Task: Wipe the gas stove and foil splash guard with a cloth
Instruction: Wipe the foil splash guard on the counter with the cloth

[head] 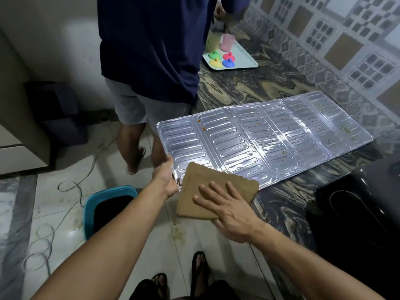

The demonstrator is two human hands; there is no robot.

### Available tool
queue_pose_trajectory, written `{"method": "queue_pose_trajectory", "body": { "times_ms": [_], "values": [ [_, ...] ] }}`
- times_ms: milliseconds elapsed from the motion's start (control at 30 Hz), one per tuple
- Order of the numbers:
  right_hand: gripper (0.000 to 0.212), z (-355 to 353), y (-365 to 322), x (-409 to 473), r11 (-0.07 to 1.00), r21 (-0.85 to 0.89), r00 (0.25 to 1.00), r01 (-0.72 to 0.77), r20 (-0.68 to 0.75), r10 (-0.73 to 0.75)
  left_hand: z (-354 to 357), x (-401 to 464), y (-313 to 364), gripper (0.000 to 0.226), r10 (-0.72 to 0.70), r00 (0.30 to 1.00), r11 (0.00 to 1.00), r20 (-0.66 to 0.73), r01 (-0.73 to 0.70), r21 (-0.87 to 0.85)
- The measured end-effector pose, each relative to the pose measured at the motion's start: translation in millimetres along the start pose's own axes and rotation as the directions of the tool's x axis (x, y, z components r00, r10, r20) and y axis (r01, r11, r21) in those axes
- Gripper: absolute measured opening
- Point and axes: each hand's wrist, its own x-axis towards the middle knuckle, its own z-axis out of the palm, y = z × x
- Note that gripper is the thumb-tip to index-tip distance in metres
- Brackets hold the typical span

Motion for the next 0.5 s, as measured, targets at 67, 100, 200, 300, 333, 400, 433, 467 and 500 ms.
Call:
{"method": "queue_pose_trajectory", "body": {
  "times_ms": [67, 100, 200, 300, 333, 400, 433, 467, 500],
  "values": [
    [0.07, -2.2, 20.2, -1.5, 0.993, -0.014, 0.992, -0.116, -0.042, 0.115, -0.5, 3.1, -0.4, 0.054, 0.025, 1.0, 0.999, 0.009, -0.025, 0.023],
    [0.068, -4.2, 29.2, -2.4, 0.982, -0.026, 0.981, -0.188, -0.049, 0.186, 2.6, -3.4, -1.0, 0.05, 0.032, 0.999, 0.999, 0.007, -0.033, 0.022],
    [0.065, -8.5, 52.4, -1.3, 0.929, -0.07, 0.929, -0.364, -0.09, 0.358, 4.7, -8.4, -2.8, 0.039, 0.063, 0.998, 0.998, 0.029, -0.063, 0.015],
    [0.066, -14.1, 64.5, 9.0, 0.865, 0.011, 0.858, -0.501, -0.129, 0.498, 3.8, -10.4, -2.1, 0.035, 0.055, 0.998, 0.998, 0.032, -0.055, 0.012],
    [0.062, -17.1, 68.1, 15.4, 0.831, 0.066, 0.822, -0.552, -0.121, 0.556, 3.9, -11.0, -1.0, 0.035, 0.056, 0.998, 0.998, 0.042, -0.056, 0.008],
    [0.056, -22.8, 74.0, 27.9, 0.744, 0.185, 0.739, -0.642, -0.109, 0.665, 1.5, -9.2, 1.0, 0.036, 0.049, 0.998, 0.998, 0.03, -0.05, 0.029],
    [0.052, -26.9, 76.7, 34.1, 0.699, 0.238, 0.696, -0.674, -0.111, 0.709, 1.9, -11.0, 2.3, 0.035, 0.053, 0.998, 0.997, 0.026, -0.055, 0.053],
    [0.05, -31.9, 79.6, 40.5, 0.649, 0.301, 0.652, -0.699, -0.107, 0.751, 0.7, -8.7, 2.7, 0.033, 0.069, 0.997, 0.995, 0.035, -0.072, 0.074],
    [0.049, -35.4, 81.9, 47.3, 0.593, 0.38, 0.61, -0.71, -0.088, 0.788, 2.0, -10.1, 2.7, 0.031, 0.084, 0.995, 0.989, 0.044, -0.089, 0.118]
  ]
}}
